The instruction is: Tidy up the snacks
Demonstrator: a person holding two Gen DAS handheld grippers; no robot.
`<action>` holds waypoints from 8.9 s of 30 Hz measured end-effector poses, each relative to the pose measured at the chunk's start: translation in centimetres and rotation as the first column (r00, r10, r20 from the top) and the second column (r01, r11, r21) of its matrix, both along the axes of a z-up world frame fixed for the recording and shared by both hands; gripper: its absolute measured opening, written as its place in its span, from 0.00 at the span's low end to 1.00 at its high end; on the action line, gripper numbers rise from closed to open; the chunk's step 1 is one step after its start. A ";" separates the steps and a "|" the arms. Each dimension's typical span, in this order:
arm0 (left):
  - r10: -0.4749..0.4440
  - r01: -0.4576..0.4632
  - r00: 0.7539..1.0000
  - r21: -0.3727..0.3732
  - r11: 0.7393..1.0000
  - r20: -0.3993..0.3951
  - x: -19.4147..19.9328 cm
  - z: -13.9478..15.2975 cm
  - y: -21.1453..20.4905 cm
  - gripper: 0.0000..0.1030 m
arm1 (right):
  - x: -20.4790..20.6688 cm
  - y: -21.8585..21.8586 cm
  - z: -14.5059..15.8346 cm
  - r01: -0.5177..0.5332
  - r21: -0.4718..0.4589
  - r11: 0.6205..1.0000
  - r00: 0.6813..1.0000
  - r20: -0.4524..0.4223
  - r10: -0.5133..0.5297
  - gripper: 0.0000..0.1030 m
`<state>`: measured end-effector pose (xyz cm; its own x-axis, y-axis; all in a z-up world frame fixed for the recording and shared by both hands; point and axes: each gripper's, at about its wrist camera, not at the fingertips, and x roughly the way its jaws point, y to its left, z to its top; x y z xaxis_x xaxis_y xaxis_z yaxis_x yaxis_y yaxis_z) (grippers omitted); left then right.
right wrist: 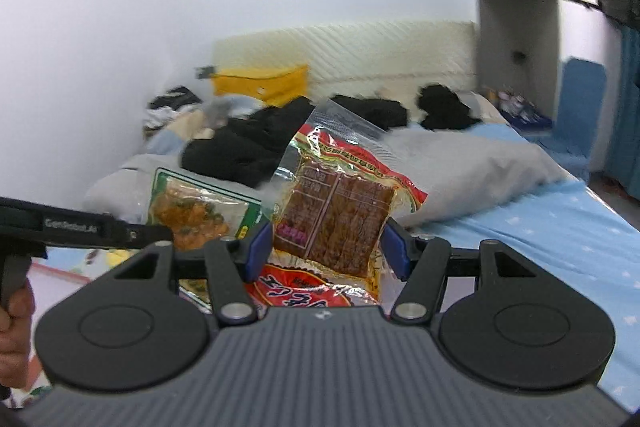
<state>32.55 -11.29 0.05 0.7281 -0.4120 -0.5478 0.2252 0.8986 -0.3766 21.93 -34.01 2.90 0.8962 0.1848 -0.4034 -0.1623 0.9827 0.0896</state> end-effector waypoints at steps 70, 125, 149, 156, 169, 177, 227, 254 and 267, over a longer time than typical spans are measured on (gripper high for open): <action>-0.043 0.008 0.988 0.226 0.974 0.151 -4.4 0.3 1.0 0.55 | -3.1 1.1 -2.3 -0.028 0.028 0.999 0.999 -0.016 0.029 0.87; 0.294 -0.294 0.943 0.019 0.955 -0.156 -8.8 -20.7 20.2 0.68 | -3.8 18.3 -15.1 -0.219 -0.102 0.970 0.971 -0.119 0.207 0.87; 0.178 -0.234 0.955 -0.230 0.945 -0.238 8.6 -29.5 23.2 0.55 | 12.3 20.7 -22.1 0.124 -0.101 0.987 0.961 -0.236 -0.145 0.72; 0.166 -0.214 0.963 -0.234 0.948 -0.211 10.0 -30.2 23.5 0.55 | 15.1 20.4 -22.6 0.206 -0.104 0.973 0.938 -0.262 -0.226 0.75; 0.218 -0.250 0.957 -0.161 0.955 -0.194 11.1 -30.1 22.2 0.20 | 17.8 19.2 -23.2 0.231 -0.107 0.967 0.930 -0.266 -0.252 0.62; 0.238 -0.263 0.958 -0.159 0.952 -0.157 9.5 -28.9 21.7 0.03 | 17.0 18.6 -22.1 0.217 -0.106 0.970 0.939 -0.247 -0.237 0.38; 0.353 -0.364 0.867 0.038 0.931 -0.350 -16.9 -23.8 19.0 0.02 | -8.6 16.1 -20.4 -0.140 -0.024 0.990 0.922 -0.367 0.122 0.31; 0.003 0.131 0.946 0.393 0.910 -0.323 -10.6 -22.3 13.0 0.88 | -8.1 13.4 -21.4 -0.136 0.033 0.990 0.915 -0.379 0.139 0.31; -0.101 0.271 0.921 0.433 0.860 -0.377 -6.8 -26.9 11.4 0.87 | -7.9 12.8 -21.4 -0.130 0.065 0.989 0.909 -0.391 0.145 0.31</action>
<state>25.70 0.06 -26.81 0.4048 -0.1531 -0.9015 0.3455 0.9384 -0.0042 14.04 -21.20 -18.52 0.6307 0.3165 -0.7086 -0.2400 0.9478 0.2097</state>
